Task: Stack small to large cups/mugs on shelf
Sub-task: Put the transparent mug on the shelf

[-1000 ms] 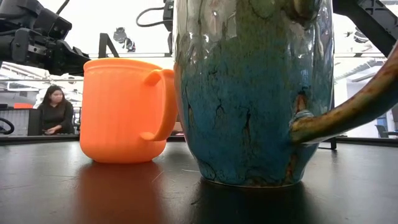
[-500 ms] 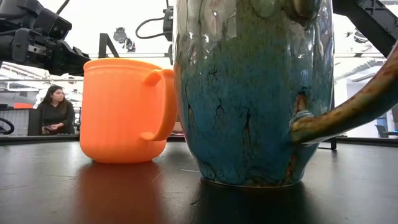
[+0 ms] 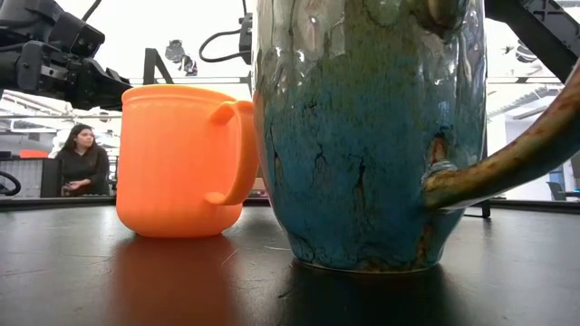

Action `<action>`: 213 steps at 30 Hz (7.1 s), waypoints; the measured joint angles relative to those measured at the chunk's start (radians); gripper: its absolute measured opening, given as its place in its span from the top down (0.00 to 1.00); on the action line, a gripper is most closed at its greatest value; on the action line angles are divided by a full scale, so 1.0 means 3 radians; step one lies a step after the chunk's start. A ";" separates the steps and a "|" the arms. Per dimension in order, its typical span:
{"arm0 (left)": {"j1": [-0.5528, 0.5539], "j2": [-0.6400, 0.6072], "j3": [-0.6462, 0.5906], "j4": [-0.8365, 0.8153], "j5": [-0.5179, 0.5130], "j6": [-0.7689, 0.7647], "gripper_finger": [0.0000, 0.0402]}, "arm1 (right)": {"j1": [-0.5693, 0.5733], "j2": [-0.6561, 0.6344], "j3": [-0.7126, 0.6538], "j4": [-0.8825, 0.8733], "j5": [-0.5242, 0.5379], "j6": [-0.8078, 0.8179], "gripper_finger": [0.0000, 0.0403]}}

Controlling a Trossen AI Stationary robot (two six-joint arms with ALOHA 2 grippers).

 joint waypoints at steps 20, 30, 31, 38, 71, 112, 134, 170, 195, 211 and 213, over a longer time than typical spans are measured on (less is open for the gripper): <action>0.0000 0.0000 0.0000 0.0000 -0.0001 -0.0001 0.92 | 0.0001 0.0009 -0.0006 0.0125 -0.0174 0.0075 0.83; 0.0000 0.0000 0.0000 0.0000 -0.0001 0.0000 0.92 | 0.0000 0.0009 -0.0006 0.0124 -0.0175 0.0111 0.77; 0.0000 0.0000 0.0000 0.0001 -0.0001 -0.0001 0.92 | 0.0000 0.0009 -0.0006 0.0123 -0.0175 0.0111 0.77; -0.0001 0.0000 0.0000 0.0001 0.0000 -0.0001 0.92 | 0.0000 -0.0119 0.0000 0.0047 -0.0174 0.0151 0.74; -0.0001 -0.0001 0.0000 0.0001 0.0000 -0.0001 0.92 | 0.0066 -0.0504 0.0008 -0.0066 -0.0174 0.0252 0.73; 0.0000 -0.0001 0.0000 0.0001 0.0001 -0.0001 0.92 | 0.0113 -0.1580 -0.0254 -0.0475 -0.0158 0.0809 1.00; 0.0000 -0.0001 0.0000 0.0000 0.0001 0.0000 0.92 | 0.0582 -0.3983 -0.2898 0.0875 -0.0132 0.1486 1.00; 0.0000 0.0064 0.0192 0.1140 0.0030 -0.1005 0.98 | 0.0917 -0.5098 -0.4139 0.1245 -0.0046 0.1620 1.00; -0.0003 0.3150 0.3240 -0.0891 0.0032 -0.0741 1.00 | 0.0916 -0.5098 -0.4139 0.1372 -0.0046 0.1558 1.00; -0.0050 0.4194 0.4068 -0.1882 0.0002 -0.0596 1.00 | 0.0916 -0.5131 -0.4139 0.1395 -0.0052 0.1477 1.00; -0.0051 0.4244 0.4097 -0.1892 -0.0001 -0.0594 1.00 | 0.0916 -0.5190 -0.4139 0.1420 -0.0055 0.1467 1.00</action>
